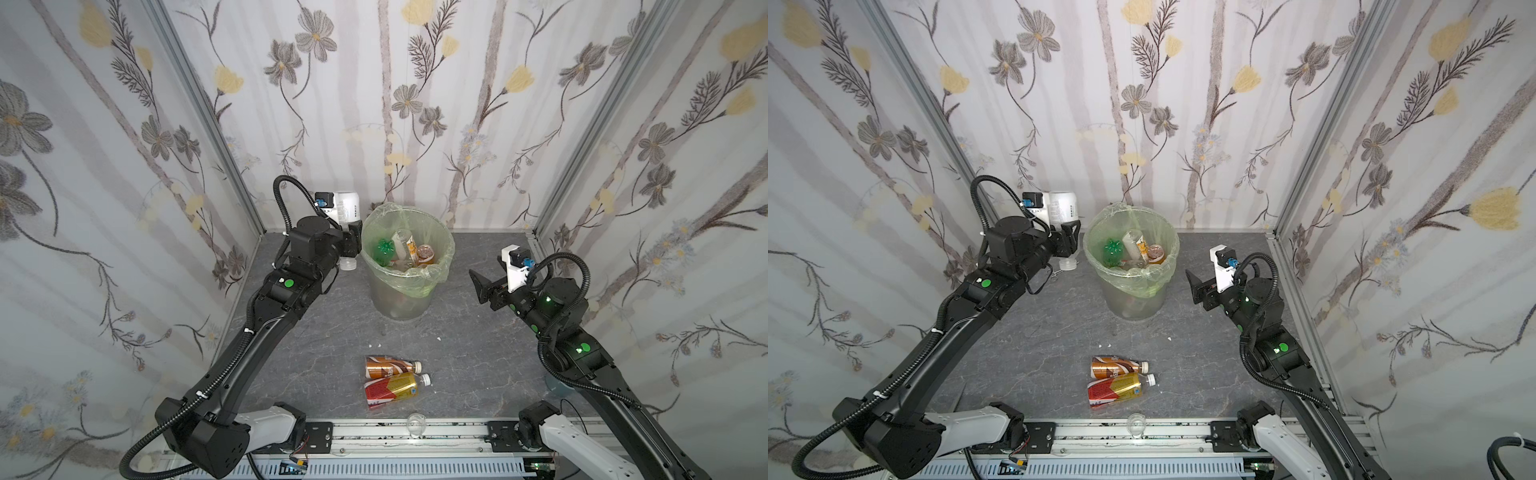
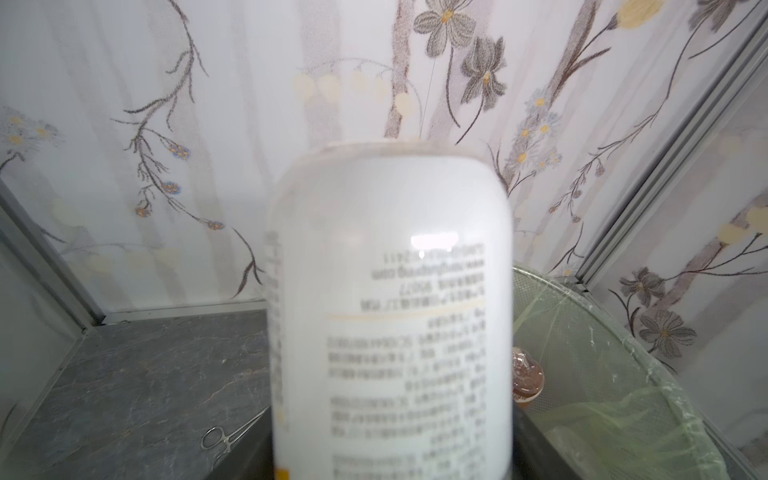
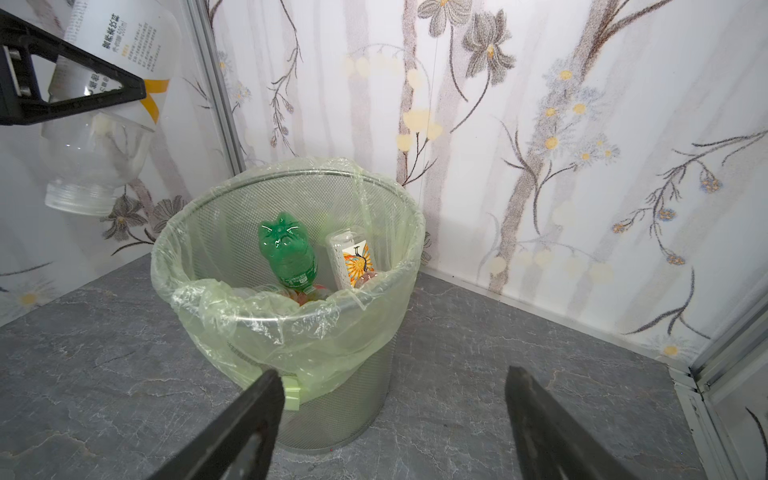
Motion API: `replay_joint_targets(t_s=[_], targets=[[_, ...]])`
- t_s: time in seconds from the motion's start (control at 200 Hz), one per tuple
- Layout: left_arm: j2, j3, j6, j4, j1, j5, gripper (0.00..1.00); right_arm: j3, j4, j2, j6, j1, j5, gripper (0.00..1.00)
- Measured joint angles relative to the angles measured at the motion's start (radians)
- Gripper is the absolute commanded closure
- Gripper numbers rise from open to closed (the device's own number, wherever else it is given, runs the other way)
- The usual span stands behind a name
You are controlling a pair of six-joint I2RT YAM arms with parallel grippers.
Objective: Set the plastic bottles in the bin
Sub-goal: 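Lift the white-labelled bottle with the left gripper up over the bin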
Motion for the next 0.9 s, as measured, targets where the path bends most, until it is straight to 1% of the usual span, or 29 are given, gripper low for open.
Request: replay_joint_targets(t_s=[0.1,0.28,0.395,0.47,0.615,0.735,0.9], targets=[[0.054,0.011,0.003,0.095,0.0,0.018,0.35,0.0,-0.001,-0.009,0.0,-0.001,0.006,0.16],[0.188,0.117,0.005,0.219,-0.003,0.064,0.35,0.0,-0.026,-0.022,-0.005,-0.002,0.007,0.16],[0.276,0.159,0.022,0.304,-0.011,0.106,0.35,0.0,-0.04,-0.039,-0.016,-0.005,0.011,0.16],[0.339,0.201,0.037,0.33,-0.018,0.146,0.35,-0.001,-0.045,-0.049,-0.016,-0.006,0.016,0.16],[0.44,0.273,0.109,0.357,-0.042,0.202,0.34,-0.008,-0.058,-0.069,-0.02,-0.008,0.035,0.16],[0.499,0.316,0.161,0.36,-0.053,0.239,0.33,-0.011,-0.076,-0.082,-0.02,-0.009,0.038,0.16],[0.554,0.354,0.243,0.378,-0.055,0.262,0.3,-0.016,-0.082,-0.095,-0.021,-0.011,0.045,0.16]])
